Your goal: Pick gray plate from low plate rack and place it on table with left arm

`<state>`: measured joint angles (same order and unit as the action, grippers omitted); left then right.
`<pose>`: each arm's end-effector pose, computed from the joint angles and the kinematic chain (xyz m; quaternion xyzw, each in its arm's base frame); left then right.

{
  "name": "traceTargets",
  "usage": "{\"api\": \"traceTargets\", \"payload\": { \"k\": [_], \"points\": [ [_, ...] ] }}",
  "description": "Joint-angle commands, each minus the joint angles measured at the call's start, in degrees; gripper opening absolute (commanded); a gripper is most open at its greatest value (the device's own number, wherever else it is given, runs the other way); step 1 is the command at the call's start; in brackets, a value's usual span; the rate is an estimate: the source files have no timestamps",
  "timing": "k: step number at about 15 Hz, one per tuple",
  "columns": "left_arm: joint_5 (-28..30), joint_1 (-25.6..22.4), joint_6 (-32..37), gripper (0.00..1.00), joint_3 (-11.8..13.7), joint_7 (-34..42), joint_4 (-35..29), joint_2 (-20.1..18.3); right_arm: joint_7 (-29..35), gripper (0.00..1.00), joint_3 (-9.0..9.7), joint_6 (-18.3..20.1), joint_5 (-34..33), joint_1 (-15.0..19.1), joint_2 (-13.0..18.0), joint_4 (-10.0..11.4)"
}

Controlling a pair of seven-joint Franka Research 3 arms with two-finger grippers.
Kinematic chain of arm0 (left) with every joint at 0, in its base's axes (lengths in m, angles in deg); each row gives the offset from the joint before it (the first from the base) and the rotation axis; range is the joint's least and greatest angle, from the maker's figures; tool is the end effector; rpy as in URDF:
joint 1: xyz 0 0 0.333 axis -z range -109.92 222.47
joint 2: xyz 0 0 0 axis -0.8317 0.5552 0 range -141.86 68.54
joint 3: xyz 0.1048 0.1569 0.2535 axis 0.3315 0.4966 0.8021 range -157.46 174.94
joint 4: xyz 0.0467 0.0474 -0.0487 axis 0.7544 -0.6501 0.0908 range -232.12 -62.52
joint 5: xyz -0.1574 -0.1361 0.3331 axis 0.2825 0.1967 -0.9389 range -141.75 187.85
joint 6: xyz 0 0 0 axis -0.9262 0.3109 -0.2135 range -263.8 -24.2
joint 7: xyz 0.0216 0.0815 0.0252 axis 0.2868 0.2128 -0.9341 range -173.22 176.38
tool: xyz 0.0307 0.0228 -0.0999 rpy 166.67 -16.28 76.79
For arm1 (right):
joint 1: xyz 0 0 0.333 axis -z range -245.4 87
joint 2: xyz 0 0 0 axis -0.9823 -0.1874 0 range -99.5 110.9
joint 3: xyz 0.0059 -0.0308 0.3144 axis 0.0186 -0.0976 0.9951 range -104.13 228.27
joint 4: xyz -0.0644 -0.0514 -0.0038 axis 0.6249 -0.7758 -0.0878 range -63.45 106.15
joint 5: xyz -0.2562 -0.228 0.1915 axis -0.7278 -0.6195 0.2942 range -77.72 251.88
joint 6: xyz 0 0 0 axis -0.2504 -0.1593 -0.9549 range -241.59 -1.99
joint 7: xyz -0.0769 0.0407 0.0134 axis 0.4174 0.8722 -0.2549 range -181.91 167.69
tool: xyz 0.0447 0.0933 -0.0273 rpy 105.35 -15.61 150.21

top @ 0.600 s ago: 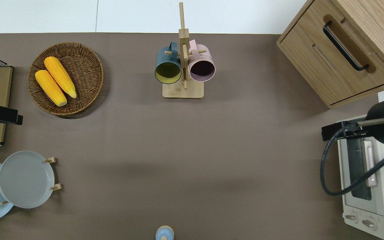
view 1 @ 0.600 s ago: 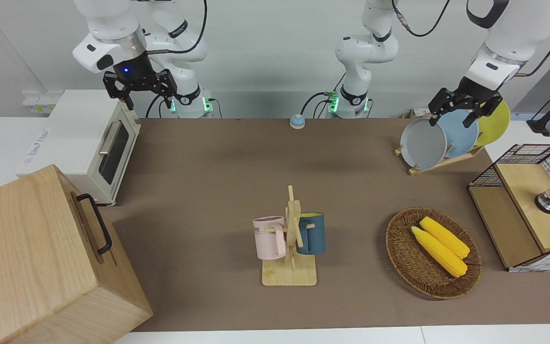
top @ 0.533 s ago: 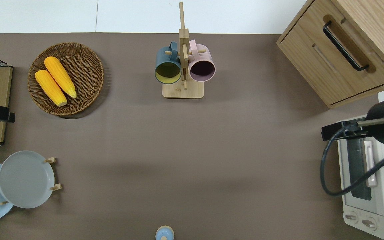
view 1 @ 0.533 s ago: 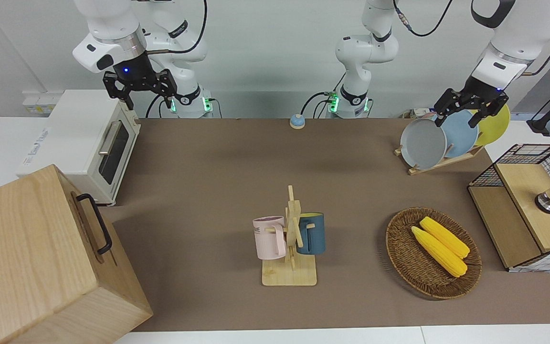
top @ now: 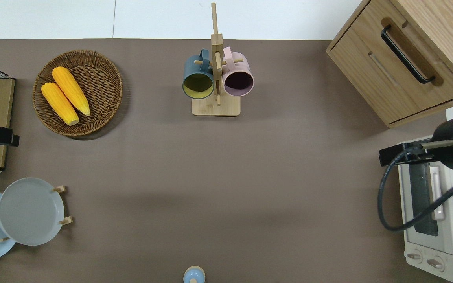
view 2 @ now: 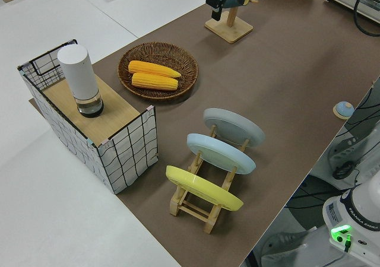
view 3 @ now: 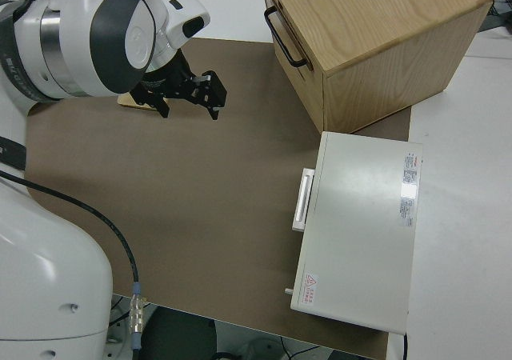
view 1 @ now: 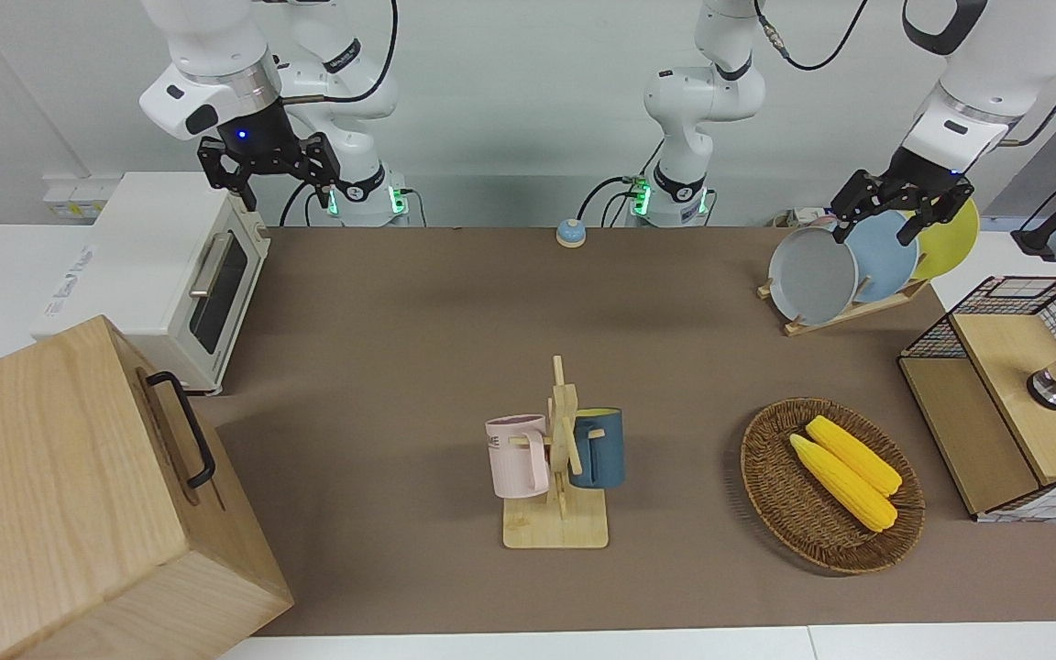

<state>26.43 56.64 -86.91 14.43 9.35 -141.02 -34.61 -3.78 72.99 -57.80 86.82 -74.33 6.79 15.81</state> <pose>0.5608 0.0445 0.6410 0.9993 -0.0227 0.0089 0.0269 0.5292 0.0567 0.6542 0.9991 0.0233 -0.0334 0.0068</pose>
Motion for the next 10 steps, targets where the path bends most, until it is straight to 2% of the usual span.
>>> {"api": "traceTargets", "payload": {
  "k": [1,8,10],
  "points": [
    [-0.6,0.6,0.5,1.00,1.0,1.4,-1.8,-1.7,-0.1,0.990,0.33,0.8,0.2,0.4,0.1,-0.3],
    [-1.4,-0.3,2.9,1.00,1.3,1.5,-2.2,-2.7,-0.1,0.987,0.42,0.8,0.2,0.4,0.1,-0.3],
    [-4.0,-0.1,3.6,1.00,1.2,1.5,-3.9,-4.0,-0.1,0.990,0.33,0.8,0.2,0.4,0.1,-0.3]
  ]
}}
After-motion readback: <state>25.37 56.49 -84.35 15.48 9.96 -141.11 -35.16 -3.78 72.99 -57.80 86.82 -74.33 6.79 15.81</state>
